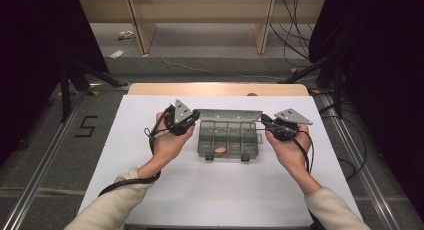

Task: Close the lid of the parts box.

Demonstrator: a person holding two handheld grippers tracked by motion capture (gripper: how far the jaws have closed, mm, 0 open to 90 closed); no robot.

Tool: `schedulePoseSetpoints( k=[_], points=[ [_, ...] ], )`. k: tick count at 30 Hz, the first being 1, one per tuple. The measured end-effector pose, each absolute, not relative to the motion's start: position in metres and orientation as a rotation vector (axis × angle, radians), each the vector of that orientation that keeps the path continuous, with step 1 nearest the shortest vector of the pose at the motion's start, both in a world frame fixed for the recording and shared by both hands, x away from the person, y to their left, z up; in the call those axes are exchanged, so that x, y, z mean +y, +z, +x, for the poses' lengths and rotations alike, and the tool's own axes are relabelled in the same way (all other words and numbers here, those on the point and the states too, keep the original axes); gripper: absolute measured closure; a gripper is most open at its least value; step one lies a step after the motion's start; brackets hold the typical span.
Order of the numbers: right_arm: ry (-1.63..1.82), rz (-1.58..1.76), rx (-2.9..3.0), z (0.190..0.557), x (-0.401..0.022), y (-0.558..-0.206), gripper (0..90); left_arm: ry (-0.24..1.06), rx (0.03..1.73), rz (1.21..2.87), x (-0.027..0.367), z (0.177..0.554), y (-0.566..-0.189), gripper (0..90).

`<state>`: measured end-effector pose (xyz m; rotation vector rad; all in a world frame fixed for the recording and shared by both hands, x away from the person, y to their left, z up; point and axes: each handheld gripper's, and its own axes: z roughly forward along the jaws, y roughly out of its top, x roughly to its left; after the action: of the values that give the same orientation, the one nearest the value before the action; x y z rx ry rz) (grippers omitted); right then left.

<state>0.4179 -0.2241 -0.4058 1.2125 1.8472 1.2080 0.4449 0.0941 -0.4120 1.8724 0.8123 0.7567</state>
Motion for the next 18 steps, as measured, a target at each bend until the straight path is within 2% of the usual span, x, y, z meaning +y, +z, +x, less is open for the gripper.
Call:
schedulePoseSetpoints(
  k=[12,18],
  points=[
    [1.212,1.203,1.872,0.410,-0.226,-0.410,89.3,0.770,0.793,1.881,0.097,0.435,-0.418,81.7],
    [1.224,1.193,1.896,0.405,-0.229,-0.414,89.0,0.736,0.789,1.895,0.098,0.430,-0.422,81.0]
  ],
)
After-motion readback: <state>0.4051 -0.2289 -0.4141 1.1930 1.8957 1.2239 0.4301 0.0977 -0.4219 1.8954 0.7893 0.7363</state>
